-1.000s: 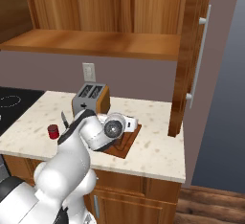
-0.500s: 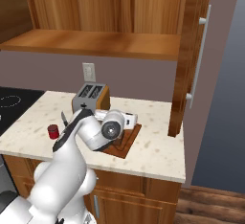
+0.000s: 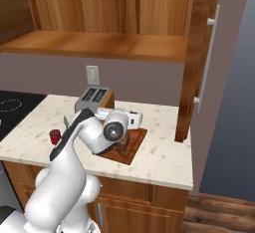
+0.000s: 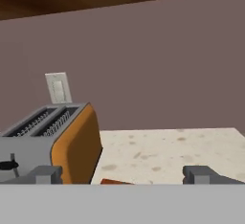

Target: Pick the bread, place it on the cutting board, pick the jam, place it on the counter, and close the cabinet.

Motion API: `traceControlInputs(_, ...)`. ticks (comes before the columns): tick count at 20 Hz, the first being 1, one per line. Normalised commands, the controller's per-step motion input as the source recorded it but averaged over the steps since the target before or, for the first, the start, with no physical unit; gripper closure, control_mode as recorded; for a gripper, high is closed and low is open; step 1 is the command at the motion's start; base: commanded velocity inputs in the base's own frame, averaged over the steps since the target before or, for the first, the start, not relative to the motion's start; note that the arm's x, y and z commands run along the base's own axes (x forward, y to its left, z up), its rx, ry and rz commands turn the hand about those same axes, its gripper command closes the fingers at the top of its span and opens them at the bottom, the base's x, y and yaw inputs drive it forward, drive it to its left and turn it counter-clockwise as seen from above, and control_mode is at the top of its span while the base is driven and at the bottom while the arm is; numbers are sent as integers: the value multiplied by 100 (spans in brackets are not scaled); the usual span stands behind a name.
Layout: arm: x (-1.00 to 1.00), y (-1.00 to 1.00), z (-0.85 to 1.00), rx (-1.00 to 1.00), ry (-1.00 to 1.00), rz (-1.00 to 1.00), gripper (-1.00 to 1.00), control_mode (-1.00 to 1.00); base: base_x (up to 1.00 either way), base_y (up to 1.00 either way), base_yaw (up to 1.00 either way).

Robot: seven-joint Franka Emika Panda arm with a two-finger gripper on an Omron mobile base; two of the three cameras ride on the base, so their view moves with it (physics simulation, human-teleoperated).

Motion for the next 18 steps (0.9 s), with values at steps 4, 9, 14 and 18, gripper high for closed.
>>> traceControlInputs(4, -5, 0, 34, 0, -2, 0, -100, -100, 0, 0, 0)
traceControlInputs(9, -16, 0, 37, 0, 0, 0, -100, -100, 0, 0, 0)
traceControlInputs(14, -25, 0, 37, 0, 0, 0, -100, -100, 0, 0, 0)
traceControlInputs(18, -27, 0, 34, 0, 0, 0, -100, -100, 0, 0, 0)
